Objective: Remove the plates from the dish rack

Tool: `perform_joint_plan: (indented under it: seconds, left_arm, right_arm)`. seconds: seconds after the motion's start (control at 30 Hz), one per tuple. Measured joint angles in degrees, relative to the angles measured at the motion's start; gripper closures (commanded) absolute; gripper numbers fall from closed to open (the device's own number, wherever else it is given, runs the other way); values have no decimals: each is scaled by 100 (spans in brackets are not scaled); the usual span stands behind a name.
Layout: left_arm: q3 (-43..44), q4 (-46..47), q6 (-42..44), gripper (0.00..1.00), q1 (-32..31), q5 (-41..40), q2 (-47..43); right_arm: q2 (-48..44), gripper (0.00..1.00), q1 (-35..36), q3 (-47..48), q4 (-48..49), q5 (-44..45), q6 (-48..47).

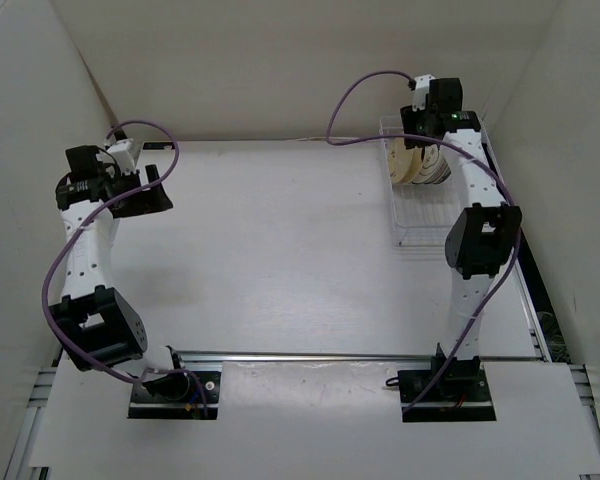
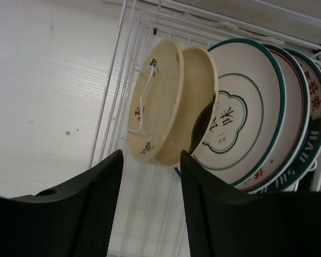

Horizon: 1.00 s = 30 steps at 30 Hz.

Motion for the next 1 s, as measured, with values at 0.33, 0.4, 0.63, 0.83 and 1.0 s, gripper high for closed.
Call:
perform_joint_plan:
  seconds: [0.33,0.4,0.63,0.83,1.0]
  left_arm:
    - [57,-24,-37,1,-33,55,153]
    - [74,-17,-44,1,-33,90,192]
    - [74,-26,-61,1,-33,127,289]
    - [74,-24,-61,1,-33,129,280]
    - [63,-20,-63,1,-33,133,238]
  right_arm:
    - [632,49,4,79,505,-35,61]
    - [719,49,4,81,605,-35,61]
    - [946,54,2,125,852,-13,59]
    - [1045,93,2,140,935,153,74]
    - [1045,100,-28,164,1005,592,273]
